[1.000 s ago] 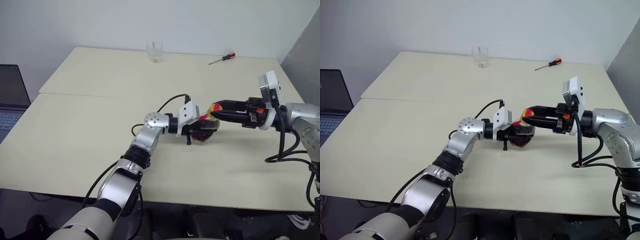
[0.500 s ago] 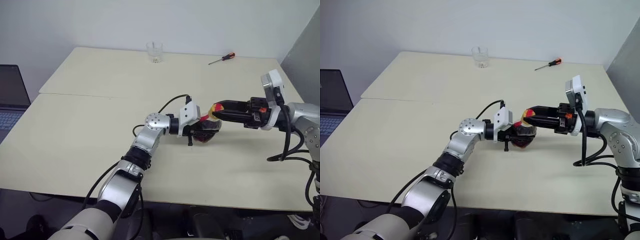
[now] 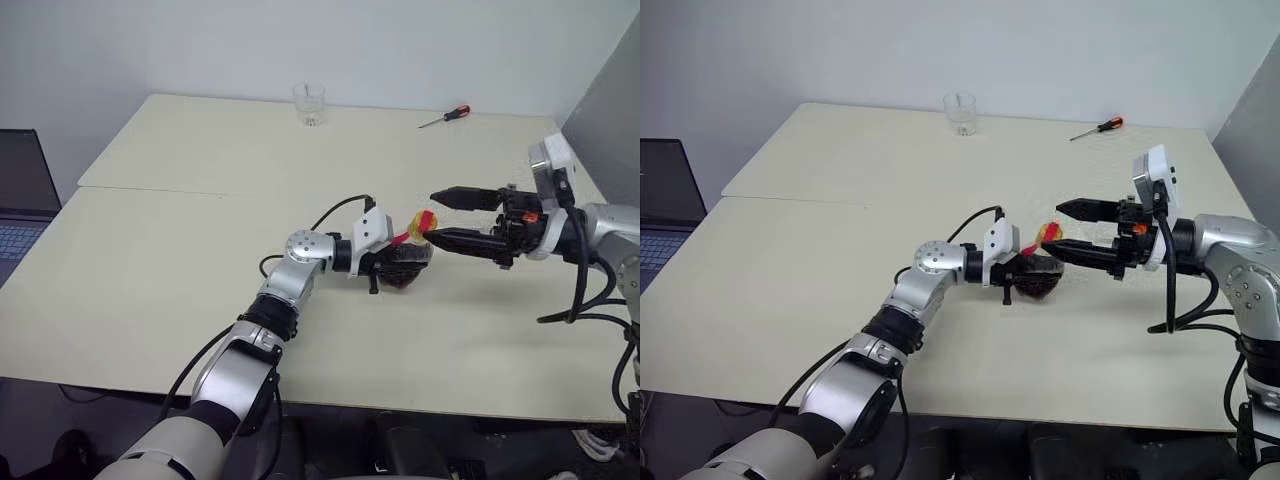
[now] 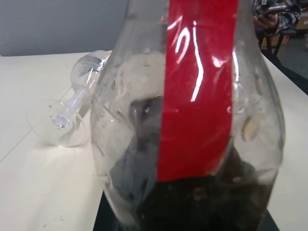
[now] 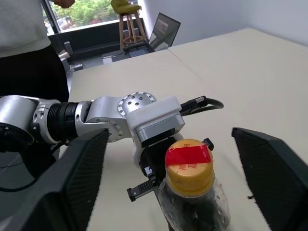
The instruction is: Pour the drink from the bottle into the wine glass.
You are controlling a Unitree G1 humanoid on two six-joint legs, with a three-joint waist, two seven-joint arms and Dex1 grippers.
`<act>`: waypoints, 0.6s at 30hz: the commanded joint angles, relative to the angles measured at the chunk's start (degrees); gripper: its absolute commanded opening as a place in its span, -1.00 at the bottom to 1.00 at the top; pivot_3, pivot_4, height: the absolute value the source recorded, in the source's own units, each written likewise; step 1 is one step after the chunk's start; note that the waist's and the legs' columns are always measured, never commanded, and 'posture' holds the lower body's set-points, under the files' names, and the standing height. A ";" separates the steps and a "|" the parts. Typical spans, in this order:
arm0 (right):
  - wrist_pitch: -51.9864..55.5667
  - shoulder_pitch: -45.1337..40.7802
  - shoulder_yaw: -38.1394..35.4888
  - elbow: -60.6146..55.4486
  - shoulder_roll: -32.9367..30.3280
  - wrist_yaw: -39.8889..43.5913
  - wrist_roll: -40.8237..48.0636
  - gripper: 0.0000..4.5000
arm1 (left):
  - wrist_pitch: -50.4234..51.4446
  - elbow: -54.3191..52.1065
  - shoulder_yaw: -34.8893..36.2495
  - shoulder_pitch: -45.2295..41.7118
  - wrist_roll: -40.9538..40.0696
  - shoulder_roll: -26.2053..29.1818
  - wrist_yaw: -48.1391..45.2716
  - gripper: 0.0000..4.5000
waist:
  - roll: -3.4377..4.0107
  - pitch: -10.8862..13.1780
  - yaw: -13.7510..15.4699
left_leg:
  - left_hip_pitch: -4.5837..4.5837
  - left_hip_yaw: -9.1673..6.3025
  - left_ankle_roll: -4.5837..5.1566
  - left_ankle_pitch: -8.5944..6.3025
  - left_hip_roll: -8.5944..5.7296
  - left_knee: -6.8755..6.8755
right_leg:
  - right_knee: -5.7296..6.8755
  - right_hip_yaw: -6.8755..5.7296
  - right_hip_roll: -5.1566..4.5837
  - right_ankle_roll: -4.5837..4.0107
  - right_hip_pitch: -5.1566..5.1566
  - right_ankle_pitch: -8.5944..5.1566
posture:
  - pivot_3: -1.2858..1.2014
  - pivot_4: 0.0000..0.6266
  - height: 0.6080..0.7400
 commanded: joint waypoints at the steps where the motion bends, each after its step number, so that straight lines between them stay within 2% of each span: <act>1: 0.63 -0.04 -2.80 -2.75 -0.93 -1.35 1.08 1.00 | -0.96 -0.99 0.42 -1.49 -0.43 -0.48 0.31 -0.64 | 0.00 0.00 -0.01 | 0.00 0.00 0.00 0.00 0.00 0.00 | 0.00 0.00 0.00 0.00 0.00 0.00 | 0.03 -0.52 1.00; 7: 3.95 0.73 -7.86 -7.25 -1.72 -9.18 2.17 1.00 | -1.08 -0.66 0.56 -1.60 -0.27 -0.52 0.94 -0.64 | 0.00 0.00 0.02 | 0.00 0.00 0.00 0.00 0.00 0.00 | 0.01 0.00 0.00 0.00 0.00 0.00 | 0.03 -0.52 1.00; 11: 10.24 0.16 -9.29 -14.89 0.60 -23.81 2.40 1.00 | -1.59 0.41 1.05 -1.85 0.08 -0.13 2.17 -0.64 | 0.00 0.00 -0.10 | 0.01 -0.02 0.00 0.00 0.02 -0.02 | 0.02 0.02 0.00 0.00 0.00 0.00 | 0.03 -0.52 1.00; 15: 19.52 -0.65 -7.68 -23.00 6.15 -39.79 5.75 1.00 | -2.42 2.08 1.45 -2.68 0.11 -0.11 2.63 -0.64 | 0.01 0.00 -0.12 | 0.01 -0.04 -0.01 0.00 0.03 -0.02 | 0.06 0.06 0.00 0.00 -0.01 0.00 | 0.03 -0.52 1.00; 18: 26.05 -3.45 -9.68 -26.54 14.77 -55.78 8.91 1.00 | -3.34 4.38 1.98 -4.02 0.09 -0.07 2.79 -0.64 | 0.01 -0.01 -0.13 | -0.02 -0.04 -0.01 0.00 0.04 0.00 | 0.05 0.06 -0.01 0.00 -0.01 0.00 | 0.03 -0.52 1.00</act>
